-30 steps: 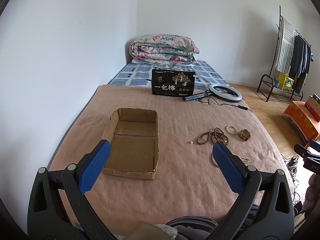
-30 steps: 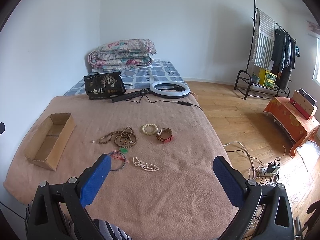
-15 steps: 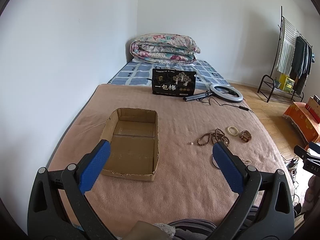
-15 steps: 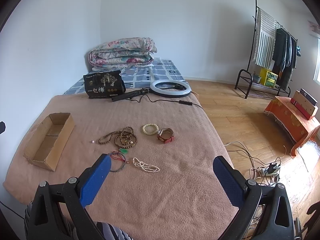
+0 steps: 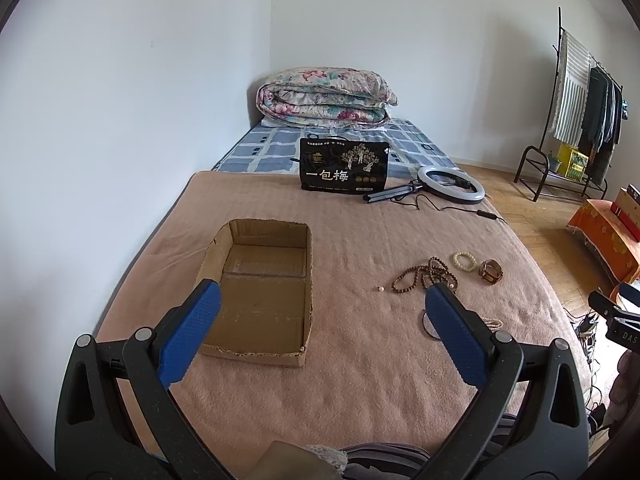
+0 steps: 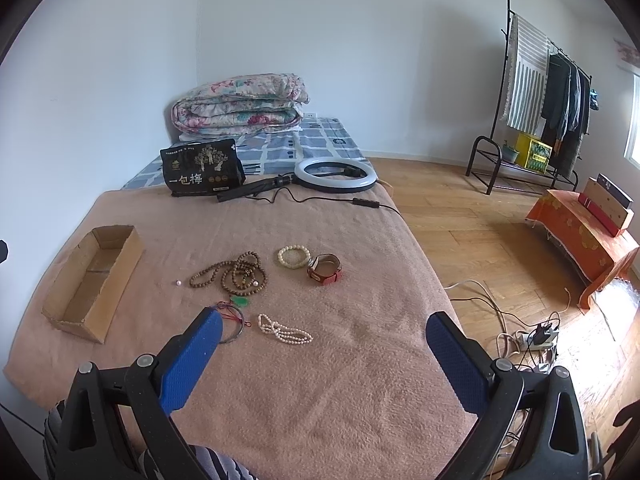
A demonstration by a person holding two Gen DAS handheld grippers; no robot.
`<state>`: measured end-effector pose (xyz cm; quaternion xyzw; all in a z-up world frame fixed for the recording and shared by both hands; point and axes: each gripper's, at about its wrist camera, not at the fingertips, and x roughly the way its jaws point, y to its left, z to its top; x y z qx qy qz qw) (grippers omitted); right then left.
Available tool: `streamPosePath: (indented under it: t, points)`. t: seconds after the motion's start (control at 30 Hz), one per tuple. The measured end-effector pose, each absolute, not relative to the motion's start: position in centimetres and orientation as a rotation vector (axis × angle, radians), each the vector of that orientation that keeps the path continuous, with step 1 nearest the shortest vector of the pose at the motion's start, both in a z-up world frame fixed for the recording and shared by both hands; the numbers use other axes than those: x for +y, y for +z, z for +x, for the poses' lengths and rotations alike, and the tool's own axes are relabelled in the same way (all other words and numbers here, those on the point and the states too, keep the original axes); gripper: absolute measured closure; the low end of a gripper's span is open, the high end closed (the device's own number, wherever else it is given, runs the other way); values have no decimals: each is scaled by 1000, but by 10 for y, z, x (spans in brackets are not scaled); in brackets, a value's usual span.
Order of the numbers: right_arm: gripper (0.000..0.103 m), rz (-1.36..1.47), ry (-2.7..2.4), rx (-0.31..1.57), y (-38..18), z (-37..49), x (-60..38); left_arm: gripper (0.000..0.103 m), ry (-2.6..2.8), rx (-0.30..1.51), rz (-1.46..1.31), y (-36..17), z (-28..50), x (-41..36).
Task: Organize jewelry
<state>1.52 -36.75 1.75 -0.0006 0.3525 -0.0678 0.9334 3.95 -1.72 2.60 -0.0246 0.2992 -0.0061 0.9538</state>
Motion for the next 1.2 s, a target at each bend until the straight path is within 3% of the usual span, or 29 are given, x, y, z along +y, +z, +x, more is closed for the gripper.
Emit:
streamPosePath:
  t: [0.57, 1.2]
  points:
    - [0, -29, -123, 710, -5, 33, -383, 0, -136, 665, 2, 7, 88, -58]
    - [2, -110, 20, 880, -72, 95, -371, 6, -332, 852, 0, -64, 198, -114]
